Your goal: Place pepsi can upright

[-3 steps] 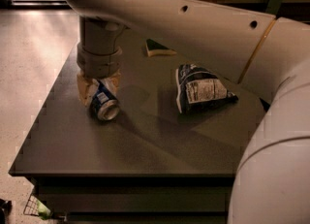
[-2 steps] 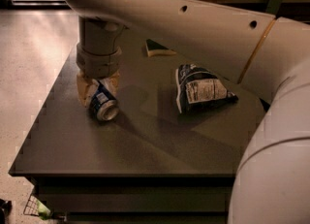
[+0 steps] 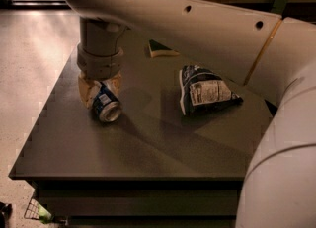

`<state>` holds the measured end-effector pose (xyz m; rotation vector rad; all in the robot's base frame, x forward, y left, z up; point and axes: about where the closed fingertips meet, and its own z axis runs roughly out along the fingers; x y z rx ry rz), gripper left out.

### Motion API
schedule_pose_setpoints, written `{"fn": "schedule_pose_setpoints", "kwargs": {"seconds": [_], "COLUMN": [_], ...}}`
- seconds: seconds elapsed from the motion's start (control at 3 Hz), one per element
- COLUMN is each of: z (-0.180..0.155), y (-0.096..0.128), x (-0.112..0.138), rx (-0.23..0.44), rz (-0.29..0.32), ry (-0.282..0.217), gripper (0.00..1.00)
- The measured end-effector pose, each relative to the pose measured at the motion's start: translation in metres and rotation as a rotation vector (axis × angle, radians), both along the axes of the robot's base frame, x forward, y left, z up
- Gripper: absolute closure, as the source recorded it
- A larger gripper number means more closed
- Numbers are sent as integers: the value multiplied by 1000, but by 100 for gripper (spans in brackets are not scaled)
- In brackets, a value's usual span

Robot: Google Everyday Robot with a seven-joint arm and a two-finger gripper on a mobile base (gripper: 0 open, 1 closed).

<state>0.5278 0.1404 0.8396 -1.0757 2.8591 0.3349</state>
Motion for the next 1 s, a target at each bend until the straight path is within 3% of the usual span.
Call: {"fn": "schedule_pose_setpoints", "kwargs": {"seconds": [0.33, 0.67, 1.0], "z": [15, 41, 56], "y": [-12, -28, -34], "x": [2, -1, 0], "rx": [32, 105, 214], "rz": [6, 36, 78], "ry": [-85, -265, -379], "gripper": [100, 100, 100]}}
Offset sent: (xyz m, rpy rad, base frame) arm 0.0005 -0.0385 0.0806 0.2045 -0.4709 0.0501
